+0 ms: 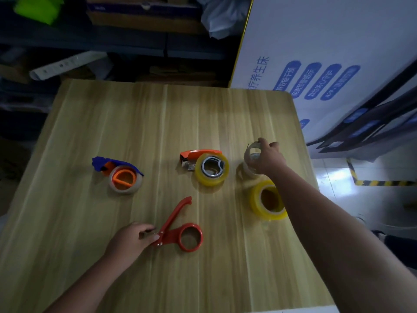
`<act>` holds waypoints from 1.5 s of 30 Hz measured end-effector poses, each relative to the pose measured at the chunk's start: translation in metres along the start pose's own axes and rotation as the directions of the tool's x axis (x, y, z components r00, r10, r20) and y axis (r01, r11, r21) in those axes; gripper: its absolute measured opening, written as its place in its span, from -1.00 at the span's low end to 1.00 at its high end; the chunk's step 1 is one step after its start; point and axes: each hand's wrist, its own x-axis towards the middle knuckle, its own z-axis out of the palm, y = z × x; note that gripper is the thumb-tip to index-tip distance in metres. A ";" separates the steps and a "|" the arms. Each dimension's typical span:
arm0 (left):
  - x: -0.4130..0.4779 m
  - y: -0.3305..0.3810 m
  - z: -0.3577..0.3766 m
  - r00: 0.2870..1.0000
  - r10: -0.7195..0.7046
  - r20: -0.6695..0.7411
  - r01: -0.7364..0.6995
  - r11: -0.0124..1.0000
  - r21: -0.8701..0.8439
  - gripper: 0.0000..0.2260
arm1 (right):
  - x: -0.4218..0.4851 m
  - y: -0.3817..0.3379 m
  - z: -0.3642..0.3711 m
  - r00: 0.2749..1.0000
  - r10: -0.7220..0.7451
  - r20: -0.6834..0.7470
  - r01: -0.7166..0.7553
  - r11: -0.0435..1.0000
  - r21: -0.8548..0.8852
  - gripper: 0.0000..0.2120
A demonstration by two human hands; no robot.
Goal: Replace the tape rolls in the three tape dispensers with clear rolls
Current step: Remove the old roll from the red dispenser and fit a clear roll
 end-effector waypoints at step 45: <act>0.009 0.051 0.005 0.998 0.002 0.069 -0.013 0.986 0.167 -0.63 | -0.146 0.002 0.009 0.991 0.076 0.107 -0.077 0.997 0.005 -0.16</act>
